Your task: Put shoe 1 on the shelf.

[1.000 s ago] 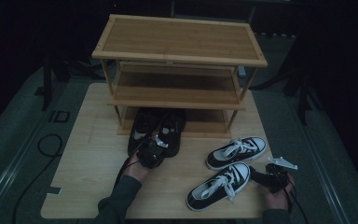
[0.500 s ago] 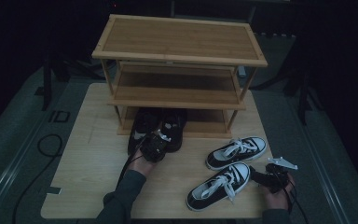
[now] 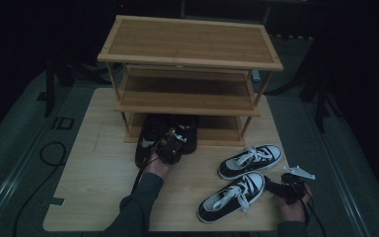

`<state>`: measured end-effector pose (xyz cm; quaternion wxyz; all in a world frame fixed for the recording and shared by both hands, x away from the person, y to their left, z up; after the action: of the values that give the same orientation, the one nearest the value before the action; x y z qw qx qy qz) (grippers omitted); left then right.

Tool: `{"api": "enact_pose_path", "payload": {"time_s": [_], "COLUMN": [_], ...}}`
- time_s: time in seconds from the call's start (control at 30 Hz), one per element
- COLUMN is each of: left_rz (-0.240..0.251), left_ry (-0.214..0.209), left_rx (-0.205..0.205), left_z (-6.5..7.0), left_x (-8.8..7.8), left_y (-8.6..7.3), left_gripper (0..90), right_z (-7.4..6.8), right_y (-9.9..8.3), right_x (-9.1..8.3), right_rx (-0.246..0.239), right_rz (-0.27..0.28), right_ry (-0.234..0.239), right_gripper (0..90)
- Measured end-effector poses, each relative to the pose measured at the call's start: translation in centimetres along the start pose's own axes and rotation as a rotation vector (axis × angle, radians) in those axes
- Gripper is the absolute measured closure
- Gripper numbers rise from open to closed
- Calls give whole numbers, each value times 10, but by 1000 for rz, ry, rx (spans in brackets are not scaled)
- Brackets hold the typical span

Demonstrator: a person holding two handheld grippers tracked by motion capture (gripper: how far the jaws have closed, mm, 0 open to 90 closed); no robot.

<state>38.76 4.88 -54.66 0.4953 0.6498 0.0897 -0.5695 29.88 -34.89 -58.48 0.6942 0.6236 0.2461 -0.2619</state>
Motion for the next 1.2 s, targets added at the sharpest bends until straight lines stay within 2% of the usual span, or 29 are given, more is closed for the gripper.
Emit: {"api": "enact_pose_path", "payload": {"time_s": [0.4, 0.53, 0.63, 0.97, 1.2], "left_rz": [-6, -1, 3, 17, 24], "left_ry": [-7, -10, -13, -30, -35], "left_rx": [-14, -7, 21, 39, 47], "left_z": [-4, -3, 2, 7, 6], "left_x": [7, 4, -1, -14, -28], "left_y": [11, 10, 8, -5, -27], "left_gripper": [899, 899, 898, 898, 896], "right_z": [0, 0, 0, 0, 0], "right_y": [0, 0, 0, 0, 0], "right_x": [0, 0, 0, 0, 0], "right_rx": [0, 0, 0, 1, 0], "right_rz": [0, 0, 0, 0, 0], "right_ry": [0, 0, 0, 0, 0], "right_gripper": [126, 126, 126, 126, 126]}}
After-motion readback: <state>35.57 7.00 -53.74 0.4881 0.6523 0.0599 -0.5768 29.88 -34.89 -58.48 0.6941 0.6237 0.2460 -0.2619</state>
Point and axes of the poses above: each handheld gripper's, and its own axes: x roughly forward along the jaws, y roughly out of its top, z roughly to its right, the point moved 1 cm from there along x, roughly forward along the jaws, and after that the axes turned 9 degrees about -y, right-handed, at the moved point
